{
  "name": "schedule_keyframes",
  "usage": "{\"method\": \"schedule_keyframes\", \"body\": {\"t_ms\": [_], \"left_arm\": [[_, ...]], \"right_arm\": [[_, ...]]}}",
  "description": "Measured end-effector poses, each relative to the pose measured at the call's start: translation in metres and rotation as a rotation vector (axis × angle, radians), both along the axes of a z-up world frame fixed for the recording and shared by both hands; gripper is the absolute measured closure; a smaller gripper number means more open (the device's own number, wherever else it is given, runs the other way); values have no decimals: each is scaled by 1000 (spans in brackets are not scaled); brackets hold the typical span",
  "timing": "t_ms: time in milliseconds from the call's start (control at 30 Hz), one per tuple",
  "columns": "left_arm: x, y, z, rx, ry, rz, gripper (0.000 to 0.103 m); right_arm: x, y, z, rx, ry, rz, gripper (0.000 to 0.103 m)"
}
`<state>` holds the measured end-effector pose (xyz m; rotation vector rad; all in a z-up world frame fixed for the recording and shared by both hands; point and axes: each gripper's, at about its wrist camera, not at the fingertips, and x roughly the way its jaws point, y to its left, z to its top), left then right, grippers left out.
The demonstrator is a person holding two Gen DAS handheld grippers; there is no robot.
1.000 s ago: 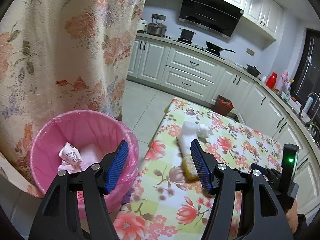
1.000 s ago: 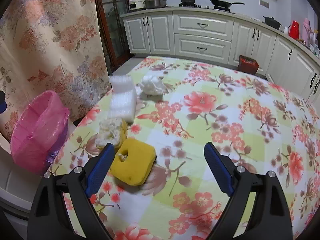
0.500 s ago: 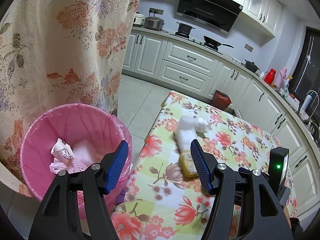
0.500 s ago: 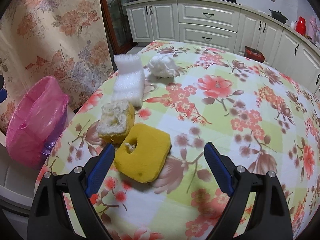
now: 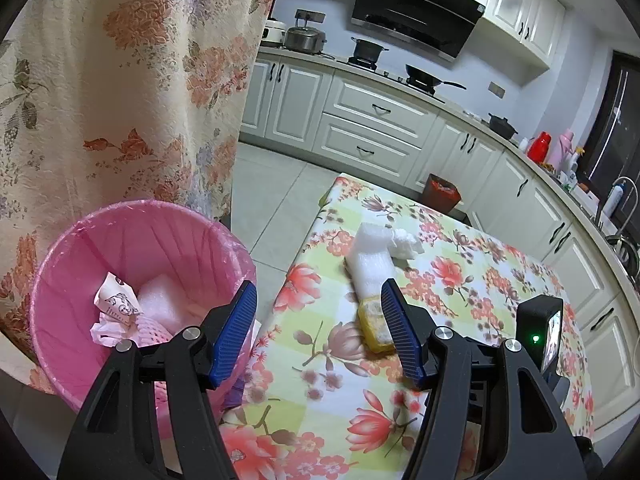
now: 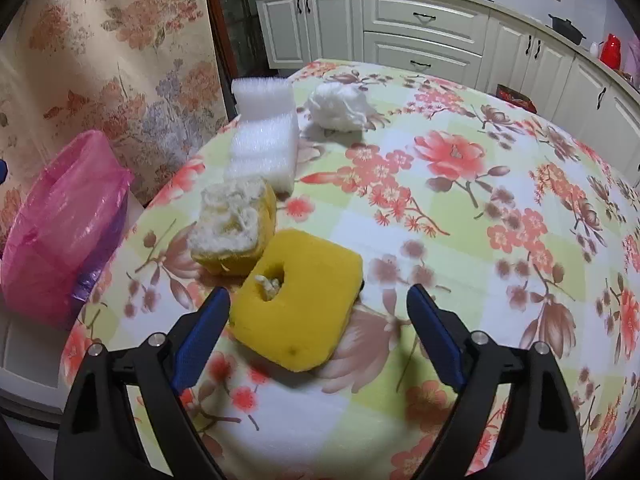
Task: Collect trash
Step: 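Grasp the yellow sponge with the right tool while the left tool grasps the crumbly sponge block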
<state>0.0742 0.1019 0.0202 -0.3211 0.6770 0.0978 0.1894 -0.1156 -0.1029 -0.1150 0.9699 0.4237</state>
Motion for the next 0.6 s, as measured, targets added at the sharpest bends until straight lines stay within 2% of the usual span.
{"method": "schedule_keyframes", "body": {"t_ms": [167, 400, 600], "left_arm": [[6, -5, -6, -1, 12, -12, 44], [21, -18, -21, -17, 48, -42, 44], [35, -28, -35, -21, 80, -60, 44]], "right_arm": [[1, -1, -2, 22, 17, 24, 46], [4, -11, 4, 41, 6, 31, 51], [8, -25, 12, 64, -9, 14, 51]]}}
